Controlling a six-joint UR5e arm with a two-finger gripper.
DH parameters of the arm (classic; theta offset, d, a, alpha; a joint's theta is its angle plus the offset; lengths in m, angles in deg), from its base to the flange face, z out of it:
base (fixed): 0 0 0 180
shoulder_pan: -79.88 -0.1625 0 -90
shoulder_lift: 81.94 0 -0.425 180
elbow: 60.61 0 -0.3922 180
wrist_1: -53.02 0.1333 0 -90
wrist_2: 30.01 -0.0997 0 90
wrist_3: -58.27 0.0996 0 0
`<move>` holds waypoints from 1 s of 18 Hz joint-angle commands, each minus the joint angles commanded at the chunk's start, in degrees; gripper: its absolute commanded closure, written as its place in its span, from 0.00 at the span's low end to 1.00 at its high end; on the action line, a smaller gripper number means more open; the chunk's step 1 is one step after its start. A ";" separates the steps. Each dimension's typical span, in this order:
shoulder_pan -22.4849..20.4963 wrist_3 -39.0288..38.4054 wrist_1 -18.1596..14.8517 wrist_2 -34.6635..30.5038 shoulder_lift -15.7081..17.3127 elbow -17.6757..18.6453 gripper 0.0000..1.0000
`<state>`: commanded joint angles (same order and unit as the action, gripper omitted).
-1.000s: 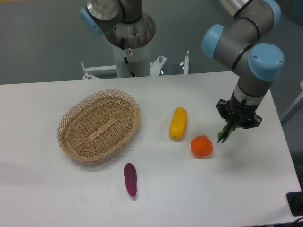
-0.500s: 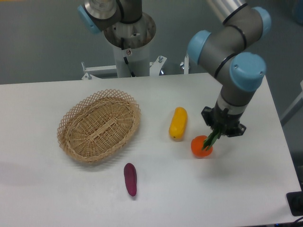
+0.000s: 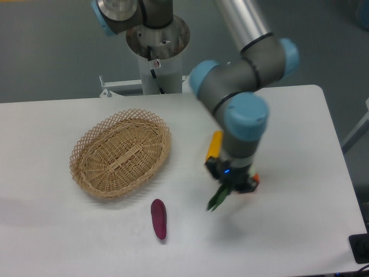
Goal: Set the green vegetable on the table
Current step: 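Carry the bok choy past the orange toward the purple sweet potato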
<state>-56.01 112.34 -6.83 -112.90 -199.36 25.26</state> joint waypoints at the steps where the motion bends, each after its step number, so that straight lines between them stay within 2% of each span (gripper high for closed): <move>1: 0.79 -0.79 0.00 1.58 -0.35 -0.26 0.90; 4: 3.16 -3.69 0.09 5.28 -1.40 -1.23 0.90; 9: 7.90 -10.81 0.17 7.57 -6.41 -7.46 0.90; 13: 11.69 -13.19 1.76 8.19 -7.82 -8.09 0.88; 16: 13.62 -14.16 2.02 8.19 -8.44 -8.09 0.76; 18: 14.85 -14.16 2.63 8.19 -9.31 -7.91 0.53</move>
<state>-41.15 98.18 -4.20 -104.71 -208.67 17.35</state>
